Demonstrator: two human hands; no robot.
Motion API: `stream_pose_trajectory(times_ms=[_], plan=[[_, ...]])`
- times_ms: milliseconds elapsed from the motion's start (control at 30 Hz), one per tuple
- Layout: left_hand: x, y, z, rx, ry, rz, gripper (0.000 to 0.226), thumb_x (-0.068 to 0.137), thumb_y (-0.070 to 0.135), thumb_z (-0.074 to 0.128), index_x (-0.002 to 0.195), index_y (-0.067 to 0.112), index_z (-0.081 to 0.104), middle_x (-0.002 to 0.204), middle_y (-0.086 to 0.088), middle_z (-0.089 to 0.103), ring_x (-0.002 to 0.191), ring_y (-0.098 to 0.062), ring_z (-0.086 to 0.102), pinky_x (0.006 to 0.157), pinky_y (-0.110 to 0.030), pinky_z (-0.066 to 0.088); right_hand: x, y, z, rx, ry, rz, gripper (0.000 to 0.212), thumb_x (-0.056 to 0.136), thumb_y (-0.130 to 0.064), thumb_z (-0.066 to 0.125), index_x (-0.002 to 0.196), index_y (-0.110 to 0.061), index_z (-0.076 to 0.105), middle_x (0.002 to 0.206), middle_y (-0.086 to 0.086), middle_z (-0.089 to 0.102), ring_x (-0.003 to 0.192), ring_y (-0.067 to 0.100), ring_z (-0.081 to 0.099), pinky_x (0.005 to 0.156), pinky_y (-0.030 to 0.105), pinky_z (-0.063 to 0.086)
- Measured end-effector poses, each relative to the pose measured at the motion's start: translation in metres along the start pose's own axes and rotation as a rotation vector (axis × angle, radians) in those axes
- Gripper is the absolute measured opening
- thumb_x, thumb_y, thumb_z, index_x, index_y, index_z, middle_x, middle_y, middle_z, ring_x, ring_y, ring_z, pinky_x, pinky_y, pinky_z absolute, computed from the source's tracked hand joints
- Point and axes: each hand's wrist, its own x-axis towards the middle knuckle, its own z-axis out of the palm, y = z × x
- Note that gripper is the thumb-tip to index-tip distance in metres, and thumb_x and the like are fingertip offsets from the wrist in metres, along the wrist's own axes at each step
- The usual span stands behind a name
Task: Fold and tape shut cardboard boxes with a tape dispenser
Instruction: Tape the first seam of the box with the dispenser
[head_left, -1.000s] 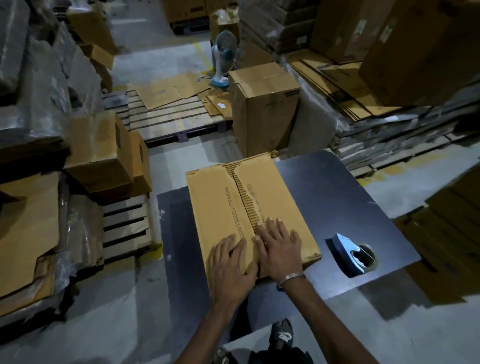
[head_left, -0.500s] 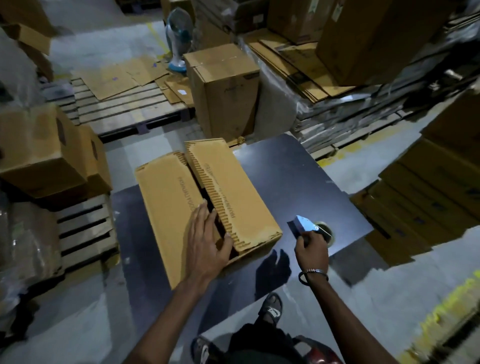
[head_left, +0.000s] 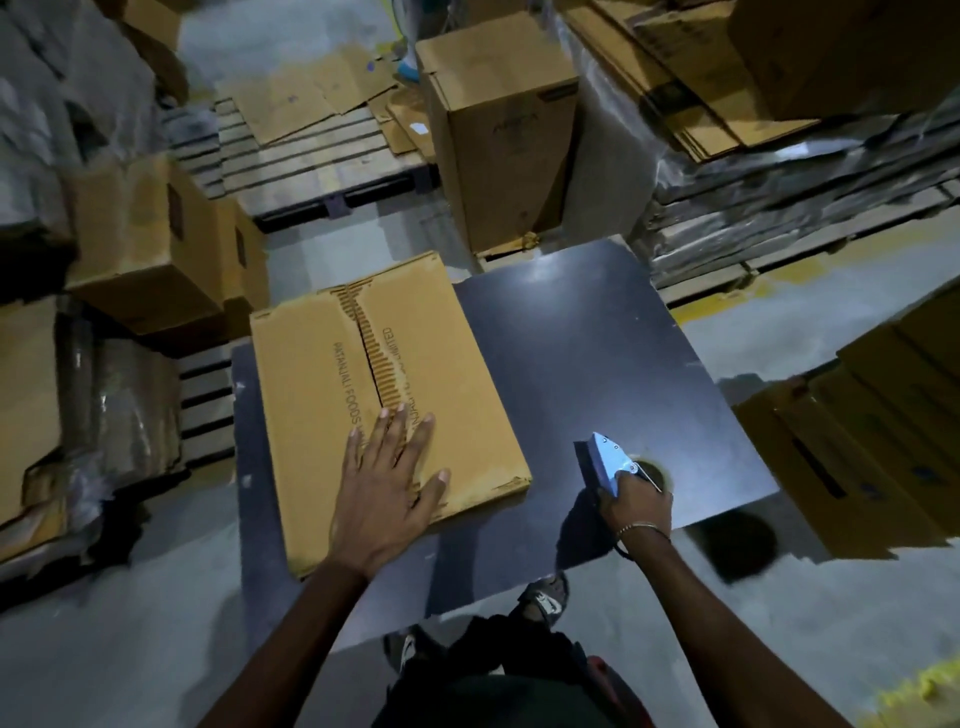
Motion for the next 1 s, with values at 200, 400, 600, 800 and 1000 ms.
stream_pose_trajectory(times_ms=[200, 400, 600, 800, 1000], plan=[[-0.007, 0.041, 0.011, 0.061, 0.008, -0.177, 0.072, 0.107, 0.066, 0.022, 0.169, 0.033, 0.009, 0.178, -0.001, 0.003, 0.164, -0.022, -0.001, 0.129, -0.058, 0.009, 0.022, -0.03, -0.069, 0.459, -0.037, -0.067, 0.032, 0.092, -0.03, 0.072, 0.077, -0.003, 0.062, 0.1, 0.018, 0.063, 0.091, 0.041, 0.063, 0.07, 0.033, 0.039], [0.003, 0.122, 0.025, -0.048, 0.101, -0.455, 0.074, 0.103, 0.064, 0.038, 0.165, 0.023, 0.035, 0.173, -0.011, 0.025, 0.162, -0.031, 0.017, 0.128, -0.06, 0.013, 0.009, -0.103, -0.185, 0.803, 0.044, -0.274, 0.045, 0.09, -0.034, 0.075, 0.063, -0.019, 0.043, 0.061, -0.002, 0.044, 0.059, 0.02, 0.043, 0.058, 0.036, 0.033], [0.034, 0.128, 0.001, -0.766, 0.372, -0.706, 0.046, 0.104, 0.043, 0.053, 0.146, 0.025, 0.057, 0.152, 0.004, 0.054, 0.147, -0.011, 0.041, 0.12, -0.019, 0.022, -0.014, -0.162, -0.238, 1.097, -0.368, -0.543, 0.008, 0.092, -0.017, 0.075, 0.099, -0.017, 0.079, 0.087, -0.01, 0.078, 0.076, 0.006, 0.071, 0.064, 0.023, 0.049], [0.06, 0.038, -0.077, -1.529, 0.417, -0.863, 0.041, 0.112, 0.042, 0.044, 0.117, 0.018, 0.076, 0.109, 0.005, 0.08, 0.104, -0.011, 0.074, 0.086, -0.028, 0.059, -0.024, -0.188, -0.201, 1.148, -0.842, -0.509, 0.07, 0.057, -0.049, 0.094, 0.106, -0.002, 0.078, 0.098, 0.02, 0.071, 0.078, 0.029, 0.064, 0.063, 0.032, 0.051], [0.06, -0.038, -0.102, -1.879, -0.176, -0.825, 0.035, 0.092, 0.043, 0.075, 0.105, 0.011, 0.081, 0.117, -0.01, 0.077, 0.107, -0.024, 0.072, 0.106, -0.048, 0.055, -0.029, -0.208, -0.185, 1.115, -0.885, -0.485, 0.057, 0.064, -0.037, 0.086, 0.113, -0.007, 0.078, 0.101, 0.02, 0.072, 0.084, 0.031, 0.062, 0.069, 0.035, 0.047]])
